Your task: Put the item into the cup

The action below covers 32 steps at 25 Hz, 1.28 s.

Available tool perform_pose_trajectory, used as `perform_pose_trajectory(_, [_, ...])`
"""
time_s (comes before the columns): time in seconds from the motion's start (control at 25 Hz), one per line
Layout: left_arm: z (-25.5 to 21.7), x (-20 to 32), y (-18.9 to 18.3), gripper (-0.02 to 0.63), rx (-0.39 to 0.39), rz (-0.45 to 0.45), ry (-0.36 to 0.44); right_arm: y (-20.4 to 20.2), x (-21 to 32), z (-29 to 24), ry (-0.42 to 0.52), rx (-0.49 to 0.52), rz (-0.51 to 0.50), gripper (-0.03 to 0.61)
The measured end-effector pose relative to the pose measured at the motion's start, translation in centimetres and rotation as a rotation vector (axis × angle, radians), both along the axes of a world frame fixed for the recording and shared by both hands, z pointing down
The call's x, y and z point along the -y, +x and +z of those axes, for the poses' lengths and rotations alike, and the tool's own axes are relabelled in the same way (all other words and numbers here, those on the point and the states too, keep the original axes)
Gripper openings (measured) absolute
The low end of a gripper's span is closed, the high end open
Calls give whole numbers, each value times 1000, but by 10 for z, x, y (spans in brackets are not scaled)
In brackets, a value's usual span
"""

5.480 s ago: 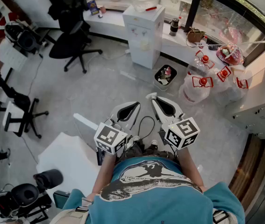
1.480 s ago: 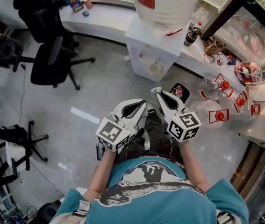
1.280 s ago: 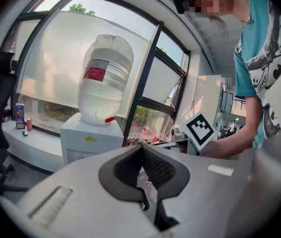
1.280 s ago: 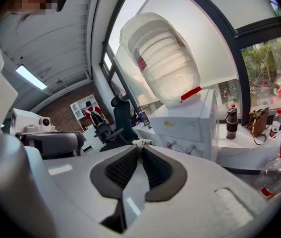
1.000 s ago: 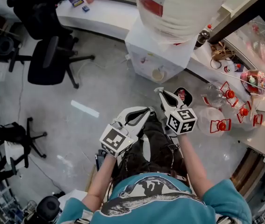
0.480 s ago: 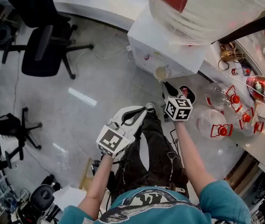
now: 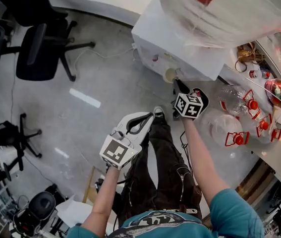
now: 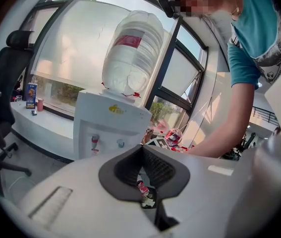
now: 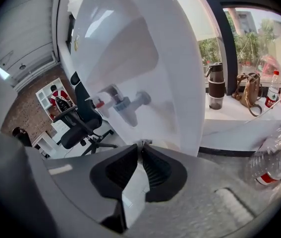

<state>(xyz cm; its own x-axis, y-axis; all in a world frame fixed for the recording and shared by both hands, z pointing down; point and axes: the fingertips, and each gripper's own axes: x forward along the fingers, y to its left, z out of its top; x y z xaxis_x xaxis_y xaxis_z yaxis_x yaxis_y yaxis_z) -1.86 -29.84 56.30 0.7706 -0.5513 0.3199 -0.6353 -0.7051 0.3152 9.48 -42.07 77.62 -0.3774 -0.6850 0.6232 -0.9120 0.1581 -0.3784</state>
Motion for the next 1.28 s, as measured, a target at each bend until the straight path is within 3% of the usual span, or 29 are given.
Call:
perform_pose_trajectory(0.28, [21,5,-3,11,33,-39,-70,-1,9,22,-9,-24,-6,35])
perform_pose_trajectory(0.44, [22,3,1,12,-4,-27,-24,-3,12,29,-19,-37,-20,37])
perform_pose_trajectory(0.72, [29,-5,1,11,10,-23,-52,-5,14,36,-46,-25,-19,75])
perform_pose_trajectory(1.28, [16,-12,-16,12,33,-59,-35,-8,-5,5,-26,31,-22,77])
